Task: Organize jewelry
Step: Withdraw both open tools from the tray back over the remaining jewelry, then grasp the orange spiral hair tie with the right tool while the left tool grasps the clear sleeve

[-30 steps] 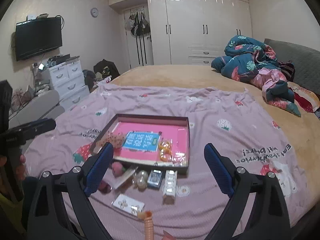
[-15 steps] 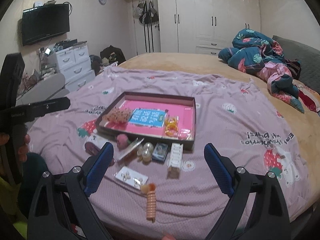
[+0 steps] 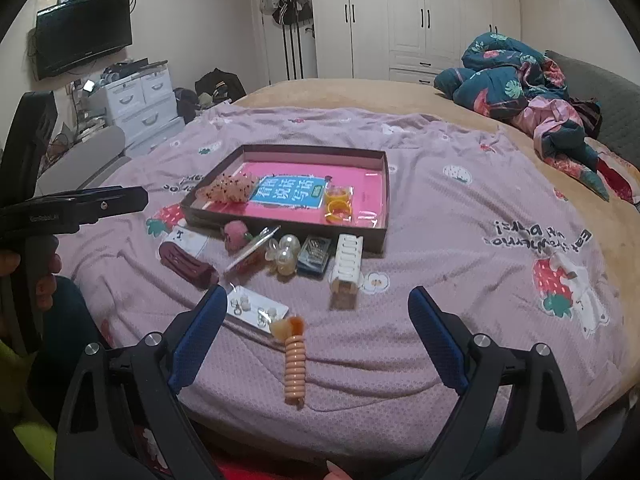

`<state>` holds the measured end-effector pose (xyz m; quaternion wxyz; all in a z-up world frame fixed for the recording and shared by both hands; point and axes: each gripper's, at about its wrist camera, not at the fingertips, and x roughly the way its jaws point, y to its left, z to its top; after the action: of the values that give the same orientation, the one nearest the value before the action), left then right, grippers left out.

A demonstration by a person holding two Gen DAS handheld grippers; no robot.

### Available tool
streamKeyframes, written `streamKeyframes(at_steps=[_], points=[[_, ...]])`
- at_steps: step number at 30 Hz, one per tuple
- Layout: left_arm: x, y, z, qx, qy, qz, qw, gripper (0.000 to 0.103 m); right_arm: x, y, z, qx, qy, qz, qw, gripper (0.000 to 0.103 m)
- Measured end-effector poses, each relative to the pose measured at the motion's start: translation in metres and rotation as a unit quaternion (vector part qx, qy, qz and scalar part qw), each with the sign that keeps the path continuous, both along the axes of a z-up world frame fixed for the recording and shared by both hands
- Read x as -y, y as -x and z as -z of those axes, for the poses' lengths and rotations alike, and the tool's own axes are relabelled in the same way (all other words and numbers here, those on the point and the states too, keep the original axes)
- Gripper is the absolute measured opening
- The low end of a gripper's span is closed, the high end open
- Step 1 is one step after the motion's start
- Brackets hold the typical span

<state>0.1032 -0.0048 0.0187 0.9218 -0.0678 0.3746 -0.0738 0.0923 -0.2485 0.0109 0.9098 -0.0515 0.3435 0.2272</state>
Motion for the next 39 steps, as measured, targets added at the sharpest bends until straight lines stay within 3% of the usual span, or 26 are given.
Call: streamKeyframes(at_steps=[12,21,27,34,39], points=[[0.011,-0.013,0.026,-0.036,-0.001,0.016,0.9992,0.094,-0.004,-0.007,0.033,-0.049,0.009,-0.007,0.999,0.089],[0.024,-0.025,0.048,-0.059,-0.002,0.039,0.9975,0.093,-0.015,-0.016,0.070,-0.105,0.025,-0.012,0.994,0.069],[0.030,-0.034,0.061,-0.074,0.001,0.047,0.9961,0.093,-0.029,-0.019,0.084,-0.112,0.040,-0.028,0.993,0.052],[0.035,-0.051,0.075,-0.094,0.010,0.055,0.9940,0.079,-0.036,-0.021,0.096,-0.117,0.056,-0.040,0.991,0.020],[0.043,-0.069,0.086,-0.108,-0.003,0.063,0.9921,0.063,-0.025,-0.027,0.095,-0.121,0.035,-0.029,0.992,0.017]])
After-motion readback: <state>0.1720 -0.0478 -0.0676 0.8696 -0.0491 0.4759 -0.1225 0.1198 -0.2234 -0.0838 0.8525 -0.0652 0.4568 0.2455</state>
